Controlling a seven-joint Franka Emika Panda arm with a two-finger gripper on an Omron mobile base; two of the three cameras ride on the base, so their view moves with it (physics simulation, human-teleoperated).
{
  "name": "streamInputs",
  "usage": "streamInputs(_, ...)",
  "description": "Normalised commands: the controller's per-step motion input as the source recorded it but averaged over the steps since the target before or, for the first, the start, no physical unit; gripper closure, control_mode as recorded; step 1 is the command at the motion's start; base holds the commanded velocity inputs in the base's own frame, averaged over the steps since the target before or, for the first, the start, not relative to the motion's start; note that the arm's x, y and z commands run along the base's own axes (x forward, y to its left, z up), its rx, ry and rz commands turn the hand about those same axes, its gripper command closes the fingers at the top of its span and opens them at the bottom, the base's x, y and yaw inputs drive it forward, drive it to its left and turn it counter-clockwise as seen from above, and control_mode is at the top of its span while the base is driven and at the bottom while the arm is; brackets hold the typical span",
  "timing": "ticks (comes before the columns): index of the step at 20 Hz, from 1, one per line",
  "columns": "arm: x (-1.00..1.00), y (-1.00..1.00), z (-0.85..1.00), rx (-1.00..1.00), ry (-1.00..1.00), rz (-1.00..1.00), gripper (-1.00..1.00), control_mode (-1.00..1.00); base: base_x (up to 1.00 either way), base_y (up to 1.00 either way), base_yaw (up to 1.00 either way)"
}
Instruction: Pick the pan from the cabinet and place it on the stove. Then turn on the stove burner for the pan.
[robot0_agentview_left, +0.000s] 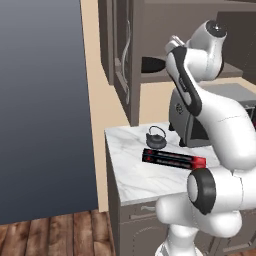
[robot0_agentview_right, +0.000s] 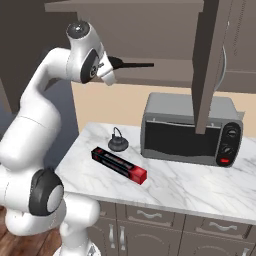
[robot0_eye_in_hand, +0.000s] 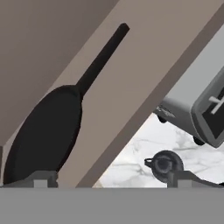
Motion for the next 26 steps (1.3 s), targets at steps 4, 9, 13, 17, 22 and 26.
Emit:
streamInputs(4, 0.66, -0.19, 0.0, 0.0, 0.08, -0.01, -1.0, -1.0, 0.0, 0.0, 0.0)
streamInputs(9, 0.65, -0.24, 0.0, 0.0, 0.07, 0.0, -1.0, -1.0, 0.0, 0.0, 0.0)
streamInputs(13, 0.58, -0.26, 0.0, 0.0, 0.04, 0.0, -1.0, -1.0, 0.0, 0.0, 0.0)
streamInputs(17, 0.42, -0.12, -0.03, 0.0, 0.01, 0.0, -1.0, -1.0, 0.0, 0.0, 0.0)
streamInputs(22, 0.37, -0.05, -0.01, 0.0, 0.0, -0.01, -1.0, -1.0, 0.0, 0.0, 0.0)
streamInputs(26, 0.21, -0.06, -0.01, -0.01, -0.03, -0.03, -1.0, -1.0, 0.0, 0.0, 0.0)
